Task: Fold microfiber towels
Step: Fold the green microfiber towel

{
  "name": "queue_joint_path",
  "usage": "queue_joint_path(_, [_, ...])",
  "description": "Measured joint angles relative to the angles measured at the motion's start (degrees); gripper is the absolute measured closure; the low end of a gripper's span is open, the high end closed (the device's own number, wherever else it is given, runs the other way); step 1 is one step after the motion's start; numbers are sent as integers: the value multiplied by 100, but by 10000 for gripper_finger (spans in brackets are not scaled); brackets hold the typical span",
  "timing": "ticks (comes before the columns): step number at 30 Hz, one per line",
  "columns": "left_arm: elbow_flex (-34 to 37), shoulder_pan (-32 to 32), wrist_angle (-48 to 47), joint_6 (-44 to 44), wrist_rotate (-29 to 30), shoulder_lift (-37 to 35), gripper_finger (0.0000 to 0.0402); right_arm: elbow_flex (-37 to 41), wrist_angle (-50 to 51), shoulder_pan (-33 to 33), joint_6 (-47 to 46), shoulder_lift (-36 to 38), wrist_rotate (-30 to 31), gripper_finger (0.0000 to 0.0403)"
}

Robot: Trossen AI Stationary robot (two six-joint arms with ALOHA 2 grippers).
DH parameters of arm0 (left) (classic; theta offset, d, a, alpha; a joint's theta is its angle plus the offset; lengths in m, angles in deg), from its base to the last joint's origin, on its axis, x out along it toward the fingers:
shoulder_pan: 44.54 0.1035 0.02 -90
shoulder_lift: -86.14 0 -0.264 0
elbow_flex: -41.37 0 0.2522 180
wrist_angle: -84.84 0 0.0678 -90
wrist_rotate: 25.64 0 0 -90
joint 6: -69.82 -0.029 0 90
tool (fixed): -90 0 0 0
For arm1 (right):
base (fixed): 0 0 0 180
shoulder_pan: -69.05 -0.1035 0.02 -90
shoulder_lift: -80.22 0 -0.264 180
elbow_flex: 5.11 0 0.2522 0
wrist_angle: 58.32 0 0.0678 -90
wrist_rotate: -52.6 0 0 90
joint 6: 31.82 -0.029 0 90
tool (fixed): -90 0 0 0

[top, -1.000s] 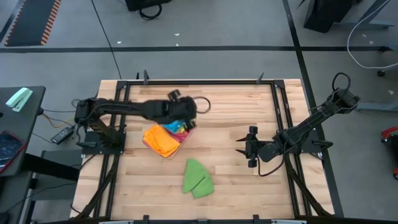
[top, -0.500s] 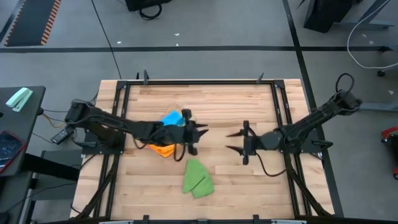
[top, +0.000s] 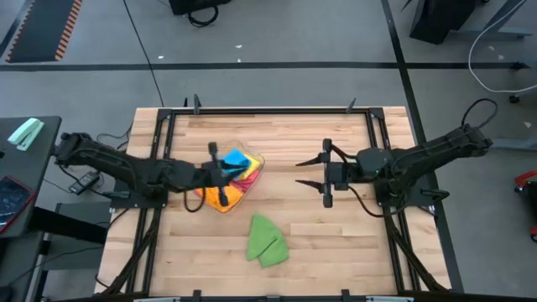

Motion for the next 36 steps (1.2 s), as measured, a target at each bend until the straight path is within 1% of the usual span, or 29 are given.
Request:
queue_joint_path(2, [228,0,60,11,1,-311,373,49,30,13,-59,-10,-140,200])
queue_joint_path(5, [440,0,83,80,0,-680,377,57,25,11,-72,-91,-176,200])
queue_joint_path(7, [493,-2,111,152,0,-814,378,57,-208,7,-72,-174,-262,200])
queue_joint_path(11, [519,-2,100,281,-101,-840,377,55,-560,5,7,-506,-538,200])
queue_joint_path(17, [524,-2,112,318,-120,-792,368,42,-1089,7,131,-1183,-560,200])
queue_joint_path(20, [522,-2,105,427,-120,-792,370,-101,-1087,5,125,-1492,-565,200])
queue_joint_path(23, [522,-2,108,459,-118,-792,375,-371,-887,5,105,-1825,-637,200])
queue_joint_path(28, [522,-2,99,485,-118,-792,380,-1061,-133,7,-89,-2544,-787,200])
queue_joint_path(33, [519,-2,76,645,-114,-792,372,-1701,458,5,-146,-3277,-997,200])
queue_joint_path(36, [518,-2,61,649,-111,-792,368,-1955,500,7,-124,-3648,-1080,200])
